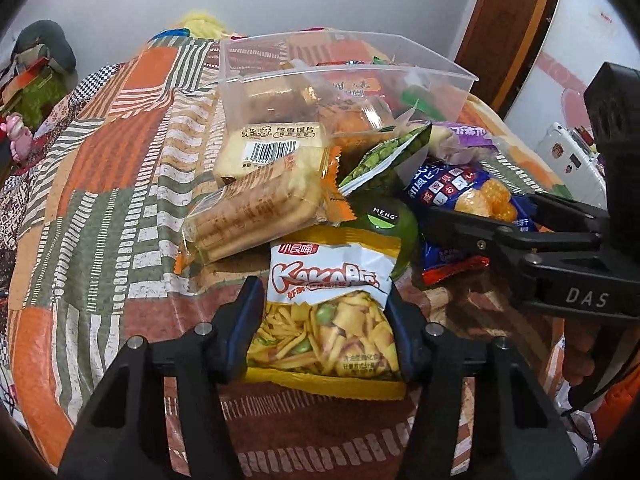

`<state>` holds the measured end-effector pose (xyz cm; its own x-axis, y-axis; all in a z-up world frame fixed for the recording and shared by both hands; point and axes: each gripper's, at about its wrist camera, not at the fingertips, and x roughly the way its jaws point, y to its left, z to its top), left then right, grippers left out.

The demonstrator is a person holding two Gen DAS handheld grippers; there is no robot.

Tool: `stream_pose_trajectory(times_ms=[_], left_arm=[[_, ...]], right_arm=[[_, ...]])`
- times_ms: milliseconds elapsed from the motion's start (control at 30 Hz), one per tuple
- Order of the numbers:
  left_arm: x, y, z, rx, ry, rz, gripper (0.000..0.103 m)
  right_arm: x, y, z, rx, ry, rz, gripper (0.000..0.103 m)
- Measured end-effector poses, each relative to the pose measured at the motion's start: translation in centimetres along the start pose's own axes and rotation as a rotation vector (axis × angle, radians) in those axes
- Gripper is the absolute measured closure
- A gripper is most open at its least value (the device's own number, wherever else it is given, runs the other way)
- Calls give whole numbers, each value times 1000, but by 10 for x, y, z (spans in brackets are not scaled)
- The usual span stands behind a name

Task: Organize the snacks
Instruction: 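Grasp the blue cracker bag with the right gripper while the left grasps the yellow Kakaobi bag, then place the blue cracker bag and yellow Kakaobi bag into the clear box, release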

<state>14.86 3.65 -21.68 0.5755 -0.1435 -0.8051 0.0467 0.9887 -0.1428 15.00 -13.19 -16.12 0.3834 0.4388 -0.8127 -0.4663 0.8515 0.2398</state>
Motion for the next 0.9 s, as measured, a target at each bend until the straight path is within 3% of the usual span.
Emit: stream_pose_trajectory(times_ms=[267, 900], left_arm=[[-15, -3, 2, 3, -31, -9, 48], [-74, -13, 32, 2, -186, -22, 48]], right_arm=[[-11, -4, -1, 1, -17, 3, 50], [-66, -4, 5, -14, -151, -8, 51]])
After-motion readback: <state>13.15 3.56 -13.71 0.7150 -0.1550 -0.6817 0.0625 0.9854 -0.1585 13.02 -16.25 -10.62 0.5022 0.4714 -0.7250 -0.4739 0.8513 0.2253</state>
